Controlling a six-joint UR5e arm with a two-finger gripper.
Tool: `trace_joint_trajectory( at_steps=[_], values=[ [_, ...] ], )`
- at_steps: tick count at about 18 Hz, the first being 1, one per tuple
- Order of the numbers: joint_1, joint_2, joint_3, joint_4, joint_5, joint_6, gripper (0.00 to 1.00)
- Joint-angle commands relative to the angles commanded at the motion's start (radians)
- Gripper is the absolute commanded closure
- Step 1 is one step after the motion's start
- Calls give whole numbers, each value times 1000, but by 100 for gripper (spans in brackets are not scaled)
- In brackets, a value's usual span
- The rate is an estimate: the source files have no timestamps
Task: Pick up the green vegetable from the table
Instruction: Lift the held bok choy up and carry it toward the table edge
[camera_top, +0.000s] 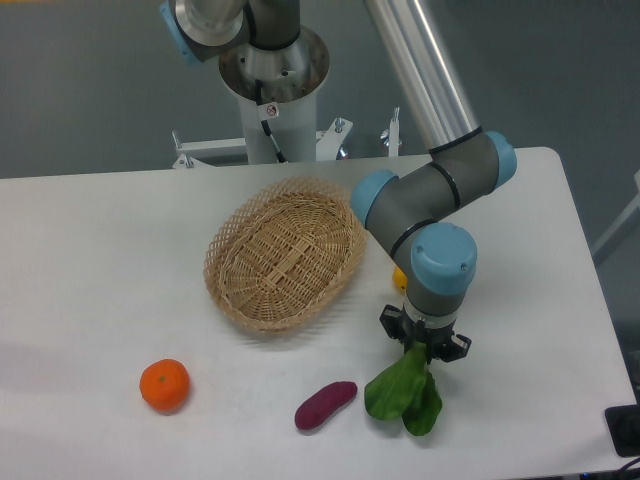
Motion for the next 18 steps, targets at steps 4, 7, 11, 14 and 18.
trace_joint_trajectory(
  at_steps=[4,7,11,14,18],
  values=[
    [3,-11,106,-141,-2,0,58],
    [14,-21,150,-151,-2,3,59],
    [40,-9,164,-152,0,92,58],
    [66,-6,189,-151,-5,112,58],
    [97,-8,249,-186,-3,142,60]
  ],
)
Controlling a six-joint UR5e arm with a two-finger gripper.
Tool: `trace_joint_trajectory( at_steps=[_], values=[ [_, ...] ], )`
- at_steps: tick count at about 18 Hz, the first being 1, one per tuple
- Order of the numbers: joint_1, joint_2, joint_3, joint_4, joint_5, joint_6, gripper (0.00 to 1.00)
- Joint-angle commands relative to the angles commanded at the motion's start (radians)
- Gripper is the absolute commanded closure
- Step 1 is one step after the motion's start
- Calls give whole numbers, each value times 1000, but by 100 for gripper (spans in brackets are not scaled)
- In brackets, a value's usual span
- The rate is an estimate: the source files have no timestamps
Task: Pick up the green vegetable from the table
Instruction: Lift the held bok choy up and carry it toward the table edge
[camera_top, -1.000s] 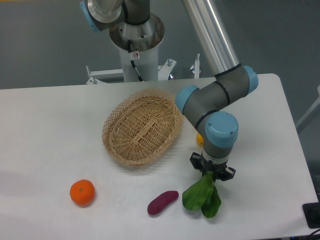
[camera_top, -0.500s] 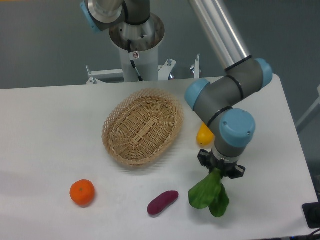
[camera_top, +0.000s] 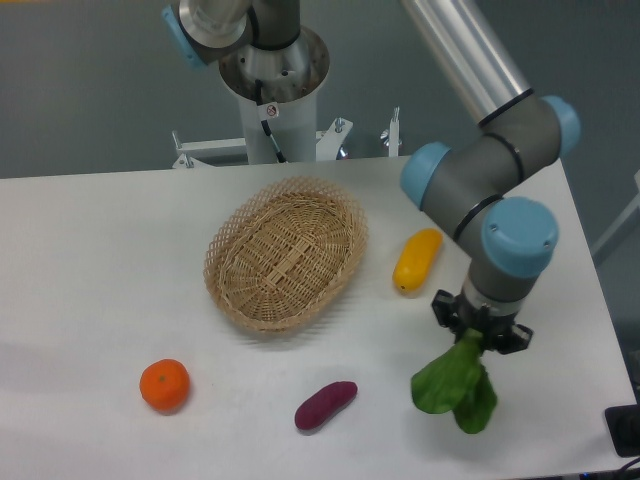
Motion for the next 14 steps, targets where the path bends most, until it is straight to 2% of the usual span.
trace_joint_trajectory(
  at_steps=[6,14],
  values=[
    [60,-3,107,-173,-20,161,60],
    [95,-32,149,-171,-17,209,60]
  ],
)
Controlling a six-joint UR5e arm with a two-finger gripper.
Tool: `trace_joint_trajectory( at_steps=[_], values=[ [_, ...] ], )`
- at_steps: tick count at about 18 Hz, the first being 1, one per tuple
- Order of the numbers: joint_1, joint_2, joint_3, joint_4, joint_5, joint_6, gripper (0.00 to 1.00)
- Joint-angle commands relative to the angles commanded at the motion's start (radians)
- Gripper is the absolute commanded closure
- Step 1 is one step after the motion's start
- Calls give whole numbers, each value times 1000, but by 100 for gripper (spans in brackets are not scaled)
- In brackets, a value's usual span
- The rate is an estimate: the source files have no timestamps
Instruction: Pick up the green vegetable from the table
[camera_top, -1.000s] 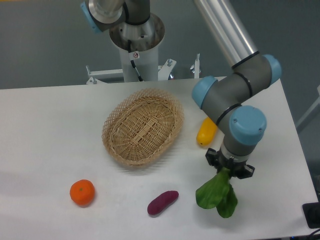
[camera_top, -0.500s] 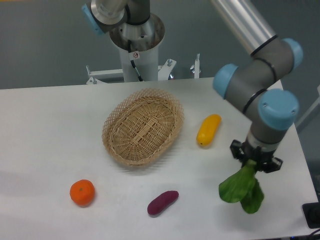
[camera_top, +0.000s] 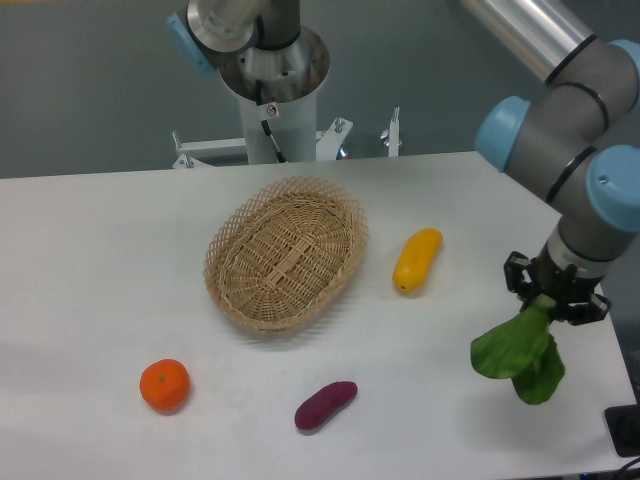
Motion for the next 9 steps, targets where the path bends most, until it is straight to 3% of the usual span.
trace_joint_trajectory(
  at_steps=[9],
  values=[
    [-2,-2,-12,8,6,0,59]
  ],
)
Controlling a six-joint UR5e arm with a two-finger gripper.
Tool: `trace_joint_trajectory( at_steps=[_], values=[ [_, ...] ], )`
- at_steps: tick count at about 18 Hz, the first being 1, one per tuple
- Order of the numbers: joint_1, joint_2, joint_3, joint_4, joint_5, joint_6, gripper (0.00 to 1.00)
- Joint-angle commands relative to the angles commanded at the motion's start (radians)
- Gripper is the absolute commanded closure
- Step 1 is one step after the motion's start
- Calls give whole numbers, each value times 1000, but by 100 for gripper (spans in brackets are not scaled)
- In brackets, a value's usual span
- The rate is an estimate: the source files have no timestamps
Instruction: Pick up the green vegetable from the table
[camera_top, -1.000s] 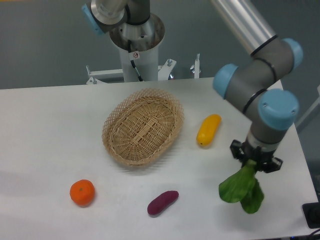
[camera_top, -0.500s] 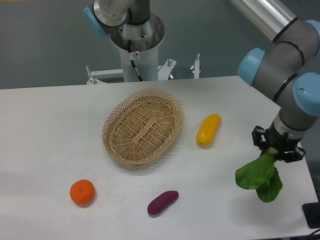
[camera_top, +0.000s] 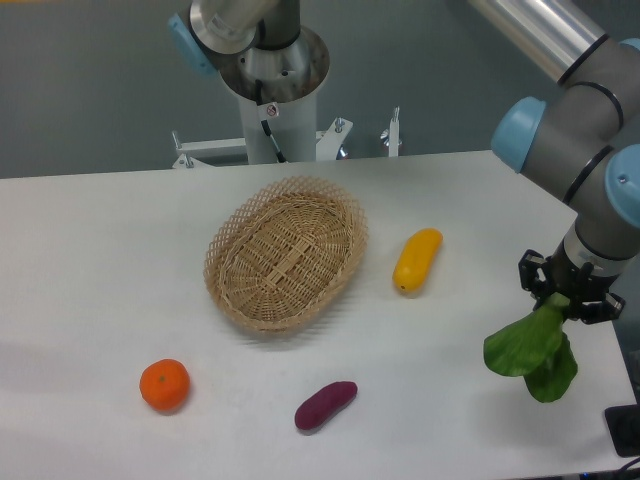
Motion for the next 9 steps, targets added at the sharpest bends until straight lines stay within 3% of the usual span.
trace_joint_trajectory(
  at_steps=[9],
  values=[
    [-3,2,-3,-2,12,2,58]
  ],
)
